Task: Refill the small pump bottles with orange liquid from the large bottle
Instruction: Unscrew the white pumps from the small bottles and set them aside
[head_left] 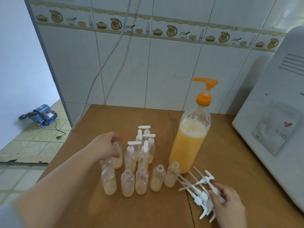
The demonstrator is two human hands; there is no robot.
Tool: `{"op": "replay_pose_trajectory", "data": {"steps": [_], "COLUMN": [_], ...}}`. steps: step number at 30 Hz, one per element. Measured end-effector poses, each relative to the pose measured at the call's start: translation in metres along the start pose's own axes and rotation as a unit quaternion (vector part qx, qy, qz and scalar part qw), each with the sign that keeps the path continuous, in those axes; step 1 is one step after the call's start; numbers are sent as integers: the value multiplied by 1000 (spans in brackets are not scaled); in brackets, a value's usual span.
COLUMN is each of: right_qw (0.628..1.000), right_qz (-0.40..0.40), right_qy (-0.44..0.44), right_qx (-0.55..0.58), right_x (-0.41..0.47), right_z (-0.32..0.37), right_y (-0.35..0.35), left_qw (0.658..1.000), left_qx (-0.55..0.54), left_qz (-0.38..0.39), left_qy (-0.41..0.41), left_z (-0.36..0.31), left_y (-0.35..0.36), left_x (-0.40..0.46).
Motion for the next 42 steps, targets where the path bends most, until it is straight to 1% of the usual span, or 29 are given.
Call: {"op": "replay_pose_trajectory", "data": {"steps": [1, 3, 5, 6, 8, 10, 13, 16, 19, 21, 23, 25, 26, 29, 32, 34, 35, 36, 37, 38, 39, 40, 42], "right_qw": [1000, 1000, 999, 999, 999, 998, 994, 989, 977, 963, 951, 938, 934, 924, 920, 924, 925, 922, 915, 902, 886, 874, 866], "right_qz": [1, -7, -11, -10, -5, -7, -12, 6, 25, 61, 143, 219, 238, 250, 250, 255, 266, 281, 298, 319, 341, 357, 375], "right_qy": [2, 10, 16, 16, 10, -3, -38, -77, -156, -215, -241, -249, -256, -287, -294, -262, -234, -205, -175, -142, -108, -79, -52], "right_qx": [3, 16, 32, 38, 45, 63, 102, 127, 143, 148, 130, 97, 81, 44, 70, 109, 138, 171, 210, 254, 294, 320, 327], "right_x": [1, 1, 0, 0, -4, -9, -18, -28, -43, -55, -68, -80, -85, -100, -109, -108, -107, -105, -103, -101, -99, -97, -95], "right_z": [1, 4, 6, 8, 13, 22, 35, 54, 90, 121, 153, 183, 195, 220, 224, 221, 220, 220, 220, 219, 219, 218, 216], "right_y": [-1, -5, -8, -9, -9, -9, -9, -11, -12, -11, -4, 5, 7, 10, 8, 4, 2, 0, -3, -5, -6, -6, -9], "left_qw": [1000, 994, 983, 979, 977, 977, 980, 977, 972, 965, 957, 947, 943, 931, 922, 927, 938, 946, 948, 942, 935, 931, 915], "left_qx": [11, 78, 154, 174, 194, 201, 177, 135, 79, 44, -13, -51, -56, -86, -125, -143, -166, -200, -232, -263, -281, -294, -333], "left_qz": [-18, -53, -54, -43, -18, -21, -66, -124, -174, -206, -239, -249, -248, -245, -247, -219, -171, -104, -35, 19, 41, 38, 37], "left_qy": [15, 49, 83, 92, 85, 63, 63, 105, 138, 154, 166, 195, 215, 257, 272, 267, 252, 232, 214, 208, 210, 214, 223], "left_z": [-4, -18, -34, -40, -45, -44, -43, -43, -47, -57, -73, -91, -100, -119, -121, -110, -102, -93, -88, -85, -83, -83, -84], "left_y": [-4, -10, -7, -2, 10, 17, 18, 10, -10, -28, -45, -57, -61, -65, -64, -59, -53, -43, -32, -19, -8, 1, 12], "left_x": [-4, -14, -21, -21, -19, -15, -15, -22, -32, -43, -57, -71, -78, -93, -99, -98, -97, -97, -100, -104, -108, -112, -118]}}
Point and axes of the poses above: each hand's wrist, its own x-axis towards the middle knuckle, its own y-axis out of the palm, z = x × y, the point moved 4 cm from there along x, towards the middle knuckle, and after that the axes turned 12 degrees about y, right-handed, at the moved point
